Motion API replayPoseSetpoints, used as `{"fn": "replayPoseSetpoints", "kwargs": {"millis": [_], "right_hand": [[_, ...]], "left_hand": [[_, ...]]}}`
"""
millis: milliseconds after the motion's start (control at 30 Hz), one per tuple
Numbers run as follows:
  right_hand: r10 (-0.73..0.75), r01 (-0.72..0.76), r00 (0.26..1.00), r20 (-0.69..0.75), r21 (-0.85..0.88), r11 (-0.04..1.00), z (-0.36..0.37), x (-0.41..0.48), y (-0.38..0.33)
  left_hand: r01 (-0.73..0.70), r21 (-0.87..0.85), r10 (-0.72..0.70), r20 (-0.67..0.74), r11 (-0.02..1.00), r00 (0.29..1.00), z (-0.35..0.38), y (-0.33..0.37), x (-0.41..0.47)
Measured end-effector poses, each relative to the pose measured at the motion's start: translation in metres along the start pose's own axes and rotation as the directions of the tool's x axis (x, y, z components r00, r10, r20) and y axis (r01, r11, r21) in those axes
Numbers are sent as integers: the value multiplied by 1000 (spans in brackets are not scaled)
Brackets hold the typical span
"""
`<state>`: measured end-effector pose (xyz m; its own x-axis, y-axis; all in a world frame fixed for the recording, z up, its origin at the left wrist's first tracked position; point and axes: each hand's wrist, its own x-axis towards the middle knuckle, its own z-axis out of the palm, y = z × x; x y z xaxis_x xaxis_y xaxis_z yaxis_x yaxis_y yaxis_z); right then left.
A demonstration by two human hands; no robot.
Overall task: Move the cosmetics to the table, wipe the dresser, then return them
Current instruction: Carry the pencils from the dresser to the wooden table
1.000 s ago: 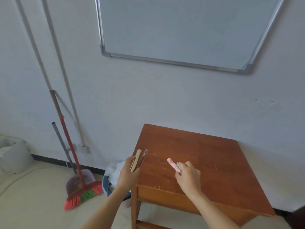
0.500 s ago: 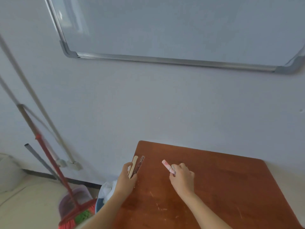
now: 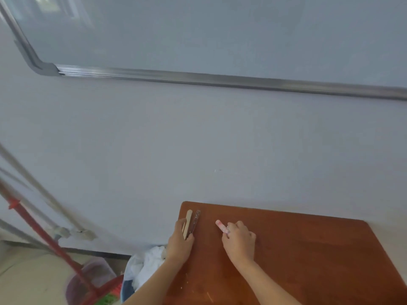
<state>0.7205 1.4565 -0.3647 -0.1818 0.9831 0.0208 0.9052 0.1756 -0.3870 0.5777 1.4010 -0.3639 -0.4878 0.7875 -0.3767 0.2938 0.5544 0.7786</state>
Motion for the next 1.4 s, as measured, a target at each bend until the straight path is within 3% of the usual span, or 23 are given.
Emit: {"fn": "replayPoseSetpoints", "kwargs": {"millis": [100,333,567,833,1033,1133,1267,1400], "right_hand": [[43,-44,994,-99,-9,999,4,4,-7],[-3,-7,992,-125,-80,997,13,7,-9],[-27,15,988,-155,-82,997,20,13,-9],[-59,40,980,-189,-106,994,22,9,-2],[-65,43,978,-196,-115,992,21,12,-1],[-56,37,978,-202,-94,995,22,11,0],[-60,43,976,-208,-88,995,21,9,1],[-68,51,979,-192,-91,994,24,9,1]], "left_hand": [[-14,-10,15,30,1000,999,3,2,10],[-102,44,98,87,994,991,5,12,32],[-203,208,166,184,957,969,6,6,37],[-223,466,193,111,856,975,6,3,39],[-188,724,252,20,663,968,7,-1,36],[-273,667,309,67,693,949,4,-14,36],[-382,393,385,75,837,920,-2,-38,27],[-446,309,445,79,840,892,-3,-48,23]]}}
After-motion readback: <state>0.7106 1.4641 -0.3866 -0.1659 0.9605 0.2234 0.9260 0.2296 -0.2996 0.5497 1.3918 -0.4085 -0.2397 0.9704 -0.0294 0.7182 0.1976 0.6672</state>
